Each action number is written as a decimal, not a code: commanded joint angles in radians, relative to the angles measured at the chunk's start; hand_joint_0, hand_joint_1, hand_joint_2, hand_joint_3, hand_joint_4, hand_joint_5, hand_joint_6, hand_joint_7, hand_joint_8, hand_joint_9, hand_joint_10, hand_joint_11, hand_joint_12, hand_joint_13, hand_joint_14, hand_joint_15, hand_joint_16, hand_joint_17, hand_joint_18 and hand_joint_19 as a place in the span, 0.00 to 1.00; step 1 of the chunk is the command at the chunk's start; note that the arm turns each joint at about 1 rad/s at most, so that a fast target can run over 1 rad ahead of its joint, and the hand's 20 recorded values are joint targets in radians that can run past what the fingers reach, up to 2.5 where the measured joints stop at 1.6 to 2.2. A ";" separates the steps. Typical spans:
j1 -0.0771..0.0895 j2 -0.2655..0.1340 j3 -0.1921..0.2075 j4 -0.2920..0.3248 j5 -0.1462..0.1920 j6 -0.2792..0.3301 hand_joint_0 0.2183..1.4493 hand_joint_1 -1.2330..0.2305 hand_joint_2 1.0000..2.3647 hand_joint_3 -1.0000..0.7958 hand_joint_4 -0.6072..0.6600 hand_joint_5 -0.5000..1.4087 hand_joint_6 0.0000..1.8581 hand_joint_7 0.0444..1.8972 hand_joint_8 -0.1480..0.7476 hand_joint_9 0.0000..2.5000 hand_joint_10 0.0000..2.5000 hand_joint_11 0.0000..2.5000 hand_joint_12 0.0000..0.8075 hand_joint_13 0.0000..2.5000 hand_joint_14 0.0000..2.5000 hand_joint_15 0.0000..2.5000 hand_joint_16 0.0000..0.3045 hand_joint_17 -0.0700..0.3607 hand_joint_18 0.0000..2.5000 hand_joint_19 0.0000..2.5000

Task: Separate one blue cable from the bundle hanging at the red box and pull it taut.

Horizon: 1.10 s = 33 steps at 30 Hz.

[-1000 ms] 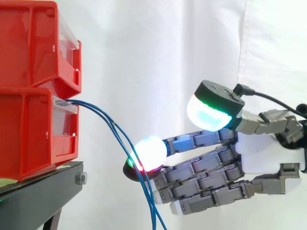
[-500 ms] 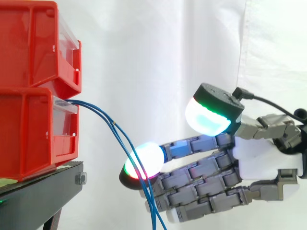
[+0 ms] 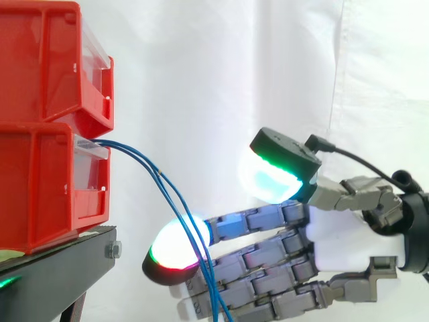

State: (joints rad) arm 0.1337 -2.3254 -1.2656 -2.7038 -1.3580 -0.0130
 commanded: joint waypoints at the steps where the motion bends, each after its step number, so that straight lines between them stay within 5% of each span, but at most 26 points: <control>1: -0.005 -0.031 0.028 0.018 -0.020 0.022 0.26 0.38 0.00 0.28 0.67 0.14 0.27 0.42 0.48 0.09 0.00 0.00 0.37 0.08 0.00 0.00 0.10 0.32 0.00 0.00; 8: -0.006 -0.032 0.057 -0.002 -0.032 0.031 0.26 0.38 0.00 0.28 0.70 0.15 0.27 0.43 0.49 0.10 0.00 0.00 0.37 0.09 0.00 0.00 0.10 0.32 0.00 0.00; 22: 0.001 -0.035 0.057 0.013 -0.044 0.031 0.27 0.38 0.00 0.28 0.72 0.16 0.27 0.44 0.49 0.11 0.00 0.00 0.37 0.10 0.00 0.00 0.09 0.31 0.00 0.00; 33: 0.006 -0.043 0.060 0.039 -0.084 0.050 0.28 0.38 0.00 0.28 0.72 0.16 0.27 0.45 0.49 0.12 0.00 0.00 0.37 0.10 0.00 0.00 0.09 0.31 0.00 0.00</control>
State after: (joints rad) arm 0.1374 -2.3689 -1.2062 -2.6669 -1.4378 0.0338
